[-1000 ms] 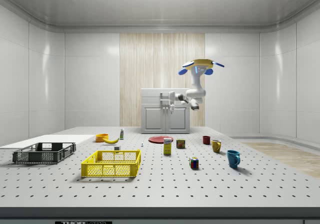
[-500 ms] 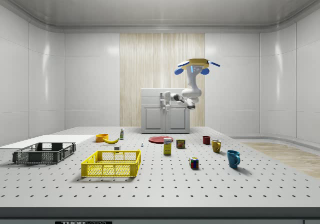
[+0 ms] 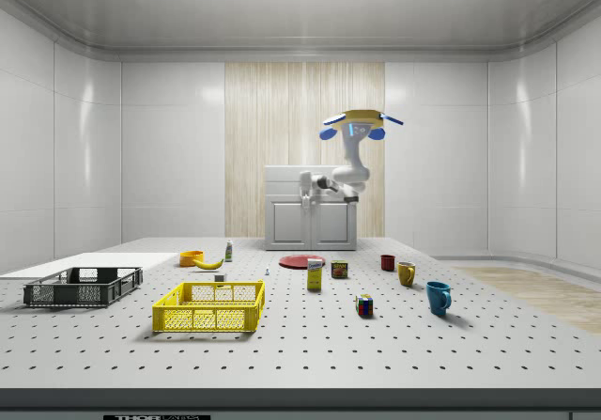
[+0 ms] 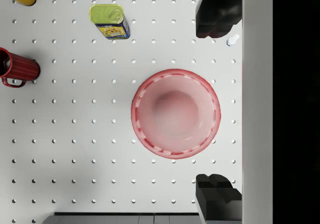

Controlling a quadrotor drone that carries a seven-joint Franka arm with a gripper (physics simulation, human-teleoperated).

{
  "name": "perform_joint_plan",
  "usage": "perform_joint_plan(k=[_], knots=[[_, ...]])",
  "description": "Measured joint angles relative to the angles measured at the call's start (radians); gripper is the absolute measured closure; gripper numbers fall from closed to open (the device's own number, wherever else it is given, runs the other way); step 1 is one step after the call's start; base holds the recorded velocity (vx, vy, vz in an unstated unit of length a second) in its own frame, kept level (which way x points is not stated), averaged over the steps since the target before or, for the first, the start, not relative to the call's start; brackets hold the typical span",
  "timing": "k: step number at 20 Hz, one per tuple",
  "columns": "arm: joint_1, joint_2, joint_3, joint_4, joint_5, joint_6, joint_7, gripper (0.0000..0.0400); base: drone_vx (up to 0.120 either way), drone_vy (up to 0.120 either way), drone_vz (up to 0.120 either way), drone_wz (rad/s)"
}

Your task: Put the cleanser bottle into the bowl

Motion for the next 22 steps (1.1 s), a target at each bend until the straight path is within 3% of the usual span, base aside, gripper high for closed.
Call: perform_joint_plan(k=[7, 12, 22], knots=[[-0.007, -0.026, 0.006, 0.002, 0.012, 0.024, 0.006, 0.0, 0.12, 0.0, 0.0, 0.0], [-0.012, -0.044, 0.01, 0.003, 0.02, 0.04, 0.011, 0.0, 0.12, 0.0, -0.056, 0.0], [-0.02, -0.076, 0.017, 0.004, 0.035, 0.071, 0.018, 0.0, 0.12, 0.0, -0.112, 0.0]])
